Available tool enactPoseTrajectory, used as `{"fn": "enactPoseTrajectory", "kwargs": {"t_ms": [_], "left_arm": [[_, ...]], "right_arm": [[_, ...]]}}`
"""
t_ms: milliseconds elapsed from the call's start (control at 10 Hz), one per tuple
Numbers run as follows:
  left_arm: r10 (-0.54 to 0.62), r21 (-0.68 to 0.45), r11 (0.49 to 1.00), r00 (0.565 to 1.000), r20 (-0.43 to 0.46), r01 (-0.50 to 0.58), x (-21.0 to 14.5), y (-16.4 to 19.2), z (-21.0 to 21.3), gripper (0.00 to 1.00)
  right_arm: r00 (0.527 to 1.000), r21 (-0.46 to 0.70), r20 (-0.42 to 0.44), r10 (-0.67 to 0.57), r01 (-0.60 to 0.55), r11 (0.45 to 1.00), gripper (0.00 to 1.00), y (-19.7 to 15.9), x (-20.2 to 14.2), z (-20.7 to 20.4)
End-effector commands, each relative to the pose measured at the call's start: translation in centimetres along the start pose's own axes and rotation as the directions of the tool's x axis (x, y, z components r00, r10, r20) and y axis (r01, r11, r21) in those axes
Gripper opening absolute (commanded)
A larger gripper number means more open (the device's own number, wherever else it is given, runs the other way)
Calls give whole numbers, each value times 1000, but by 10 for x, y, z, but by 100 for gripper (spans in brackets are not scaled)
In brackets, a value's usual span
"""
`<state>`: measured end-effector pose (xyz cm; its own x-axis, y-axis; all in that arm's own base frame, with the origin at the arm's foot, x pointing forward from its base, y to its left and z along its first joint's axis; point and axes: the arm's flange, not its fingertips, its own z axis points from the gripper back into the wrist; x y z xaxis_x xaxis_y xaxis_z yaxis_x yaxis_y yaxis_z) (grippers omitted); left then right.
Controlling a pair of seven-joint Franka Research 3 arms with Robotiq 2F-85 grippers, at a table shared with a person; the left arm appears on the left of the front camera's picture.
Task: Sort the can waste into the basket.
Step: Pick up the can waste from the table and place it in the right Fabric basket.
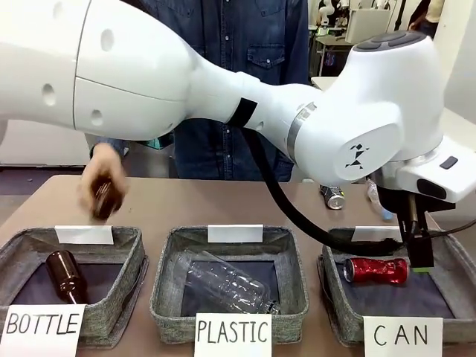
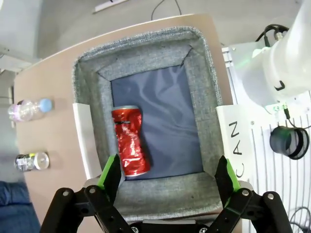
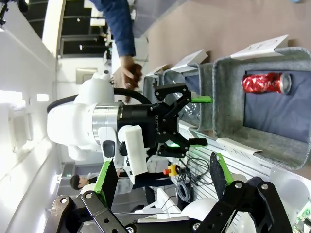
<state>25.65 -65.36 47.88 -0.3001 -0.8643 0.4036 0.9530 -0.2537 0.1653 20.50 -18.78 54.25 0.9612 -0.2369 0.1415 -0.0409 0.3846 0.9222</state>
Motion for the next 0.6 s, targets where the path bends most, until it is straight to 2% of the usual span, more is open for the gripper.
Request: {"fn": "enactPoseTrajectory", "kwargs": {"t_ms": [0,500], "left_arm": [[-20,1,1000,1000,7,20,1,-1,-2,100],[-20,1,1000,1000,7,20,1,-1,-2,100]], "right_arm": [[1000,4,9,5,-5,1000,100,1,-2,3],[1000,4,9,5,-5,1000,100,1,-2,3]]}}
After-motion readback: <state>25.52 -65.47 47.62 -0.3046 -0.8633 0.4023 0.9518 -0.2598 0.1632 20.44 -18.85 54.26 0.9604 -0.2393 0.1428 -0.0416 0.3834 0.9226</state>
